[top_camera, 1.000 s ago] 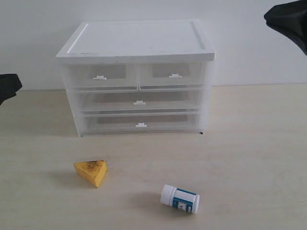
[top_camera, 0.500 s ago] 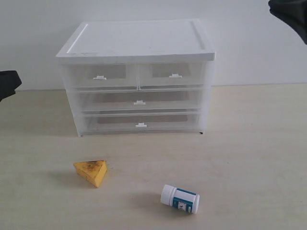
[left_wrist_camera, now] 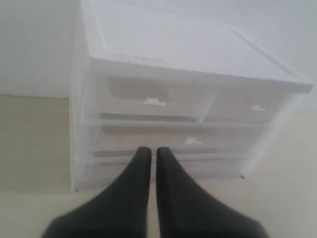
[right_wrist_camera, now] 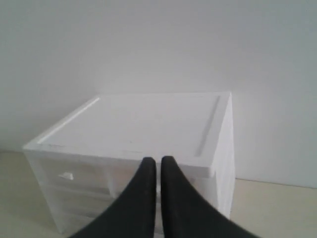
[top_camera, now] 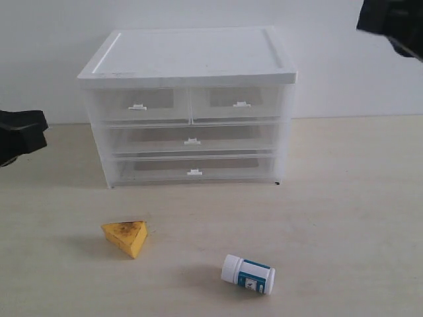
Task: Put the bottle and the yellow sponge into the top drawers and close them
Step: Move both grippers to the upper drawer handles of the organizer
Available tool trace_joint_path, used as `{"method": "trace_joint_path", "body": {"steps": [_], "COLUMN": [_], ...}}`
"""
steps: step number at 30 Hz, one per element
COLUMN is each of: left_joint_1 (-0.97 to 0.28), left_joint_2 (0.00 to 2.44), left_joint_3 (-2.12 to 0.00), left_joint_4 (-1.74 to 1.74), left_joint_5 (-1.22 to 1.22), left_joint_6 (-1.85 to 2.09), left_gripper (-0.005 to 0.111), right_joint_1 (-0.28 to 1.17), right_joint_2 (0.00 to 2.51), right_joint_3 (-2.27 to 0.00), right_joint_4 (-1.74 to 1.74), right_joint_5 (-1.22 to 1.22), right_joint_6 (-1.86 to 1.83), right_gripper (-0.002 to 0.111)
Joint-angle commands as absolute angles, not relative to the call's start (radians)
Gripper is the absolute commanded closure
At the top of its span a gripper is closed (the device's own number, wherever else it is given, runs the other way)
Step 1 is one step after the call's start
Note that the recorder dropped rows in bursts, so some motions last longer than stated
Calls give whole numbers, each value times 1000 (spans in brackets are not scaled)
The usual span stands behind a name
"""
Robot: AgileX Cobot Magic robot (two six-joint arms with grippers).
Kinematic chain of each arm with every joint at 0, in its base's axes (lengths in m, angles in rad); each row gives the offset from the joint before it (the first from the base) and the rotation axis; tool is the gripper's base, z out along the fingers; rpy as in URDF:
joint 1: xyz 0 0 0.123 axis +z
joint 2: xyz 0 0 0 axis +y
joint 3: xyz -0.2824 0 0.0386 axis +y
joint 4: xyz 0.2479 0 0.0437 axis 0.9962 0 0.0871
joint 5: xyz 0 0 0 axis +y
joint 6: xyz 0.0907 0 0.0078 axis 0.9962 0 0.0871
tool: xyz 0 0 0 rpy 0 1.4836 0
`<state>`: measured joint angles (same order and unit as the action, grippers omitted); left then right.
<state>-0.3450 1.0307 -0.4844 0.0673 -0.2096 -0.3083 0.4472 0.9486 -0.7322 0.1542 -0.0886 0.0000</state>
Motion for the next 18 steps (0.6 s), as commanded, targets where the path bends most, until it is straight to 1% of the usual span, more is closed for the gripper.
{"method": "trace_joint_path", "body": {"steps": [1, 6, 10, 13, 14, 17, 18], "left_joint_1": [-350, -350, -350, -350, -350, -350, -350], "left_joint_2": [1097, 1146, 1182, 1205, 1209, 1218, 1223], "left_joint_3": [-522, -546, -576, -601, -607, -631, -643], "left_joint_4": [150, 206, 319, 404, 414, 445, 447], "left_joint_5": [-205, -248, -261, -259, -259, -263, -263], "left_joint_6": [-309, -314, -307, -307, -307, -276, -219], "left_gripper": [103, 103, 103, 103, 103, 103, 103], "right_joint_1": [449, 449, 449, 454, 454, 454, 454], "right_joint_2": [977, 989, 1028, 1059, 1064, 1068, 1068], "right_joint_3": [-737, -737, -737, -737, -737, -737, -737], "right_joint_4": [137, 127, 117, 91, 91, 91, 91], "right_joint_5": [-81, -89, -70, -78, -76, -83, -99], "right_joint_6": [-144, -182, -319, -538, -622, -770, -861], "right_gripper": [108, 108, 108, 107, 104, 88, 79]}}
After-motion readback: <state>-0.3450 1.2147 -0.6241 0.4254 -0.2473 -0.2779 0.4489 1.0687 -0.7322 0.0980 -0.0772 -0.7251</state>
